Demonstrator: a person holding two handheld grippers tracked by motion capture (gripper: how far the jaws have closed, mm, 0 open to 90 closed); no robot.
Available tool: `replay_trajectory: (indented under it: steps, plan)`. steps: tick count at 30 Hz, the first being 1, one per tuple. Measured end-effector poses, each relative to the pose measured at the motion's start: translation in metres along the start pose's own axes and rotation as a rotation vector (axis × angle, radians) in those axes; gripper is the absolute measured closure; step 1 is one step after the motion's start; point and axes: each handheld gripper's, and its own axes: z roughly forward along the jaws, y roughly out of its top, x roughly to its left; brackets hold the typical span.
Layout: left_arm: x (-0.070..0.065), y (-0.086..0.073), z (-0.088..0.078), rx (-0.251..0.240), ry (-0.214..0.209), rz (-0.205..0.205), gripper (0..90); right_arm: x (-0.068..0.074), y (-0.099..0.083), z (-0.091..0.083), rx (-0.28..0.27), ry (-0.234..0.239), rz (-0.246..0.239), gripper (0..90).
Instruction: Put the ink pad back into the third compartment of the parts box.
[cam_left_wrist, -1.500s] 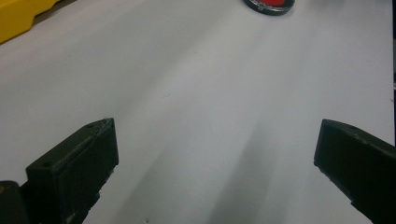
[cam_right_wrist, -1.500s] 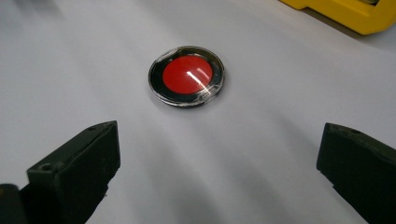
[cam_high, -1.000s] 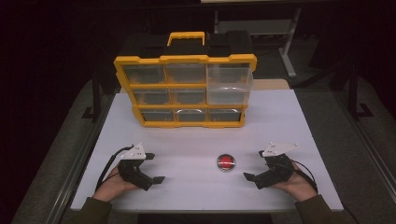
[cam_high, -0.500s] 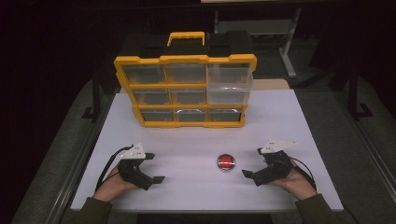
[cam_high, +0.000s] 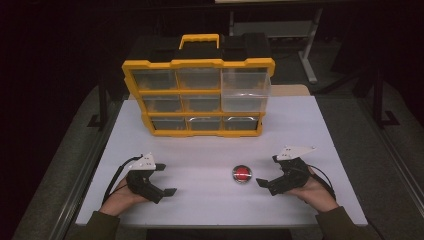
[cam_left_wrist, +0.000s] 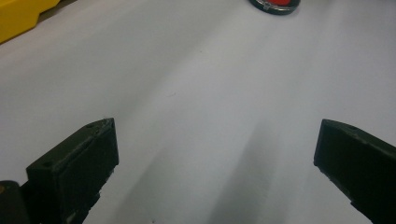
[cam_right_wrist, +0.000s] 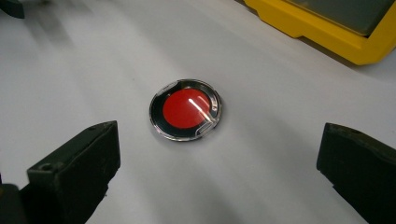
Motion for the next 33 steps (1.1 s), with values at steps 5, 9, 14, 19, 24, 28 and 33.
replay_trajectory:
  steps: [5,9,14,19,24,28,33]
  plan:
    - [0.001,0.0,0.0,-0.001,-0.001,-0.001,0.0,-0.001,0.003,0.001,-0.005,0.011,0.002,0.0]
    - [0.0,0.0,0.0,0.004,0.002,-0.001,0.0,-0.001,0.006,0.003,-0.007,0.011,0.0,0.0]
    - [-0.001,0.0,0.001,0.009,0.002,-0.001,0.0,-0.001,0.009,0.006,-0.006,0.018,-0.007,0.0]
    - [0.0,0.0,-0.001,0.001,0.0,-0.006,0.0,-0.001,0.013,0.009,-0.008,0.022,-0.006,0.0]
    - [-0.001,0.0,0.001,0.002,-0.005,-0.008,0.0,-0.001,0.017,0.012,0.0,0.026,-0.008,0.0]
    - [0.001,0.0,0.0,0.002,-0.008,-0.011,0.0,-0.002,0.02,0.014,0.005,0.032,-0.003,0.0]
    - [-0.001,0.0,0.002,0.013,-0.007,-0.002,0.0,-0.003,0.026,0.018,-0.003,0.039,-0.007,0.0]
